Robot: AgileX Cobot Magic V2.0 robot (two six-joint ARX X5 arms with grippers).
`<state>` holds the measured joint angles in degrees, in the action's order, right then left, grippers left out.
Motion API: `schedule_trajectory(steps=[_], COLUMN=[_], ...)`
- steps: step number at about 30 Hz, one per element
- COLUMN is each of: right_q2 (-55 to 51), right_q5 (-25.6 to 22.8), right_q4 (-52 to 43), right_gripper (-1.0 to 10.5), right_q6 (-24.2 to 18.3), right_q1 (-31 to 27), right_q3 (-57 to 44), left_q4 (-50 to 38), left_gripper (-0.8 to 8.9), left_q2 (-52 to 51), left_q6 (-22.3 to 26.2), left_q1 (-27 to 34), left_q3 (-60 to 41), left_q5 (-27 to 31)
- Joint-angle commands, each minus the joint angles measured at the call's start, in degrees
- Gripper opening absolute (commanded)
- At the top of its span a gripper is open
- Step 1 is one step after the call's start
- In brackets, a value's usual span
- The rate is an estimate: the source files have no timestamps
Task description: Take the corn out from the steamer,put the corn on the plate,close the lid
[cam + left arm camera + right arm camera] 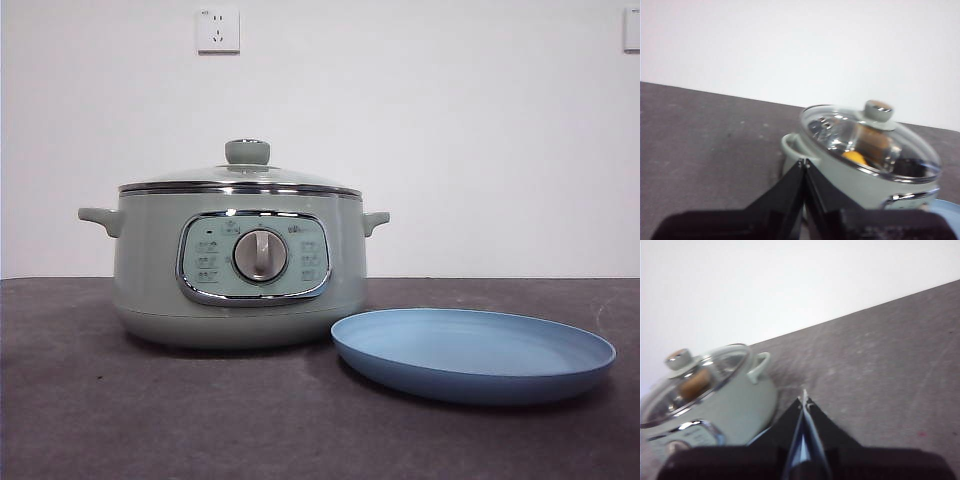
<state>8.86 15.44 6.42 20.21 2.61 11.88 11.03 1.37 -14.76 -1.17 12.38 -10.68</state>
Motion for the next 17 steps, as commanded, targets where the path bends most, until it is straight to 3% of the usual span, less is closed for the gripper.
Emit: schedule_trajectory(steps=[1,11,17], right_q2=[4.5,23.63,32.87], right_q5=[2.91,20.04,27.15], right_q4=[-0.31,5.77,20.0], right_gripper=[-0.1,-0.1,-0.1], right_q6=[0.31,-6.21,-16.04], right_q1=[0.11,0.13,0.94], right_q3=[3.93,23.98,37.83], left_q4=[2.16,12.7,17.44], left_gripper=[-0.07,-0.07,-0.07], left_q2=[1.46,13.22,22.29], left_q6=[-0.63,0.94,2.49], left_q1=[0.15,0.15,0.13], left_q3=[3.5,19.17,27.93], left_q5=[-1.97,-9.66,-17.57])
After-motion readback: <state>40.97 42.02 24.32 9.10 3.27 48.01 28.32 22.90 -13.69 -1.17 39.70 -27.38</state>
